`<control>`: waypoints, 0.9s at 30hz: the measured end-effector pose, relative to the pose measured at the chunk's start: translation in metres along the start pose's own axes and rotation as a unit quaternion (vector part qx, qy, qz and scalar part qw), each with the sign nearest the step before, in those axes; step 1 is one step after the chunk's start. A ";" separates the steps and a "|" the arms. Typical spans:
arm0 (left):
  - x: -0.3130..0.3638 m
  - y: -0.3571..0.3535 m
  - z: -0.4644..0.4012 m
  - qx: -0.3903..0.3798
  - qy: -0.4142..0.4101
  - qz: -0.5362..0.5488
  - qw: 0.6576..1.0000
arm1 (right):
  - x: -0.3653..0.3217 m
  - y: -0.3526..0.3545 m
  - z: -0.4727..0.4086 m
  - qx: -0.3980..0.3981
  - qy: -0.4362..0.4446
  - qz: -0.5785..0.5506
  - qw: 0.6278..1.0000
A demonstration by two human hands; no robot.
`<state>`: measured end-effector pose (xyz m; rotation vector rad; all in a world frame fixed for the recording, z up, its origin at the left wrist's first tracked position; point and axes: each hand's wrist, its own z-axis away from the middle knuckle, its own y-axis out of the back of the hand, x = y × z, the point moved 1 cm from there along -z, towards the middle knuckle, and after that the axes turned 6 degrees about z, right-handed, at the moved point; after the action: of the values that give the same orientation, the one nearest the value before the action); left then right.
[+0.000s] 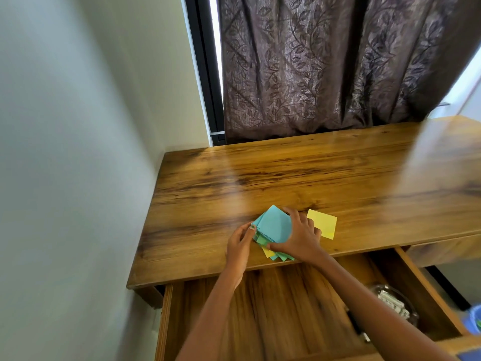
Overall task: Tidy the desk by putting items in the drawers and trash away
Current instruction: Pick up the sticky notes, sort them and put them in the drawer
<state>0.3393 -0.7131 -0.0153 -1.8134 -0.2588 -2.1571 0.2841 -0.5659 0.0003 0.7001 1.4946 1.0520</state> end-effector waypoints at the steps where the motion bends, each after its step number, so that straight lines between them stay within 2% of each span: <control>1: 0.003 0.000 0.003 -0.003 0.002 0.021 1.000 | -0.003 0.001 0.002 0.009 0.003 -0.020 1.000; 6: 0.002 0.011 0.002 -0.018 -0.004 0.086 0.996 | -0.032 -0.003 0.012 0.044 0.040 -0.080 0.995; 12: -0.002 0.027 0.001 -0.048 0.027 0.124 0.991 | -0.055 -0.026 0.022 0.012 0.047 -0.065 0.997; 16: -0.007 0.037 0.000 0.011 0.081 0.143 0.986 | -0.060 -0.027 0.024 -0.059 0.107 -0.038 0.992; 18: -0.007 0.045 -0.001 0.039 0.096 0.201 0.974 | -0.060 -0.022 0.025 -0.094 0.115 -0.023 0.989; 21: -0.002 0.053 -0.006 0.048 0.133 0.288 0.947 | -0.051 -0.013 0.019 -0.060 0.079 0.006 0.995; 24: -0.002 0.053 -0.006 0.045 0.157 0.265 0.950 | -0.031 -0.006 0.010 -0.043 0.017 0.086 0.995; 27: -0.003 0.055 -0.007 0.031 0.162 0.247 0.955 | -0.017 -0.007 0.009 -0.086 -0.012 0.107 0.990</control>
<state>0.3524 -0.7665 -0.0223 -1.2849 0.1846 -2.0045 0.2973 -0.5810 0.0019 0.7591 1.3102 1.3145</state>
